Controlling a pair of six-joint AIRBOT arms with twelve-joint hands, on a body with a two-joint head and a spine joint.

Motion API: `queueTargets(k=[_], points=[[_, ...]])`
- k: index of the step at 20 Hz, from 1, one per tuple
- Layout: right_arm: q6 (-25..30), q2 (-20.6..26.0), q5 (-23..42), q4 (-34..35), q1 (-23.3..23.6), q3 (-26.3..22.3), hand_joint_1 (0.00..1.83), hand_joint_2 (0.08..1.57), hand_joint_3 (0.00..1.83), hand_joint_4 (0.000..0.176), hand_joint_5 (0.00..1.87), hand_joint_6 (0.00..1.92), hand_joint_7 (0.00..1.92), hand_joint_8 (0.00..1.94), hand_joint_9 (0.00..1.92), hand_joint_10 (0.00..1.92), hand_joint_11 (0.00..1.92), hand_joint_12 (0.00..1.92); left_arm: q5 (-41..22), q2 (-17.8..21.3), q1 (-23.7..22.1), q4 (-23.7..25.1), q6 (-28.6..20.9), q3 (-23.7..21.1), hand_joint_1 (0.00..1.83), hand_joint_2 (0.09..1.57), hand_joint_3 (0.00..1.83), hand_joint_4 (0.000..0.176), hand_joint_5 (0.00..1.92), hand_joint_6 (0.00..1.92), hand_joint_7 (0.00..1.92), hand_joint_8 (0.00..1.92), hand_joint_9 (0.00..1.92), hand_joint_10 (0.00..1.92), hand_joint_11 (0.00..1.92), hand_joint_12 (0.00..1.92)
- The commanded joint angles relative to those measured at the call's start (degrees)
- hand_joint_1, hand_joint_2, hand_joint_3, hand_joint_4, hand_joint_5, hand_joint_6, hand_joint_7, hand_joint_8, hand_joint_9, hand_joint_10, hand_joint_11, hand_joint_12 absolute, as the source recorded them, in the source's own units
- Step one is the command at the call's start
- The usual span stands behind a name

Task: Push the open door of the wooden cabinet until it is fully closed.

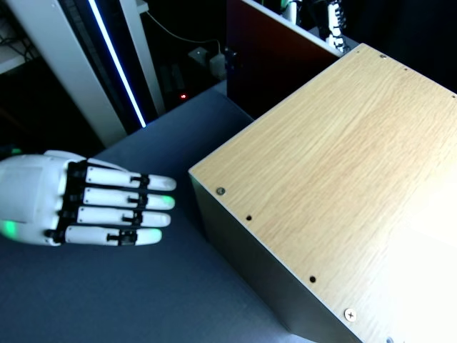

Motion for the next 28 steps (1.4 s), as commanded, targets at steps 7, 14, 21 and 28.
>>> queueTargets(k=[7, 14, 21, 28], points=[[0.5, -0.3, 6.8, 1.9, 0.1, 0.5, 0.77, 1.37, 0.00, 0.000, 0.46, 0.00, 0.43, 0.00, 0.32, 0.01, 0.01, 0.60, -4.9, -0.2, -0.6, 0.9, -0.3, 0.8, 0.02, 1.41, 0.00, 0.000, 0.13, 0.00, 0.15, 0.00, 0.13, 0.01, 0.14, 0.05], [0.5, -0.7, 6.4, 1.9, 0.1, 1.0, 0.79, 1.38, 0.00, 0.000, 0.47, 0.00, 0.44, 0.00, 0.33, 0.00, 0.00, 0.61, -1.0, -0.4, -2.0, 5.1, -0.3, 1.9, 0.00, 1.40, 0.00, 0.036, 0.10, 0.00, 0.16, 0.00, 0.14, 0.00, 0.09, 0.01], [0.5, -1.0, 6.0, 1.6, 0.1, 1.2, 0.74, 1.37, 0.00, 0.000, 0.48, 0.00, 0.44, 0.00, 0.31, 0.00, 0.00, 0.56, 4.3, -0.7, -4.8, 9.8, -0.3, 3.1, 0.00, 1.41, 0.00, 0.020, 0.10, 0.01, 0.18, 0.01, 0.19, 0.02, 0.17, 0.03], [0.7, -1.2, 5.9, 1.5, 0.2, 1.2, 0.76, 1.39, 0.00, 0.000, 0.47, 0.00, 0.43, 0.01, 0.29, 0.00, 0.01, 0.47, 6.9, -2.5, -7.6, 13.7, -0.3, 3.9, 0.00, 1.44, 0.01, 0.003, 0.05, 0.01, 0.11, 0.00, 0.12, 0.00, 0.12, 0.01]])
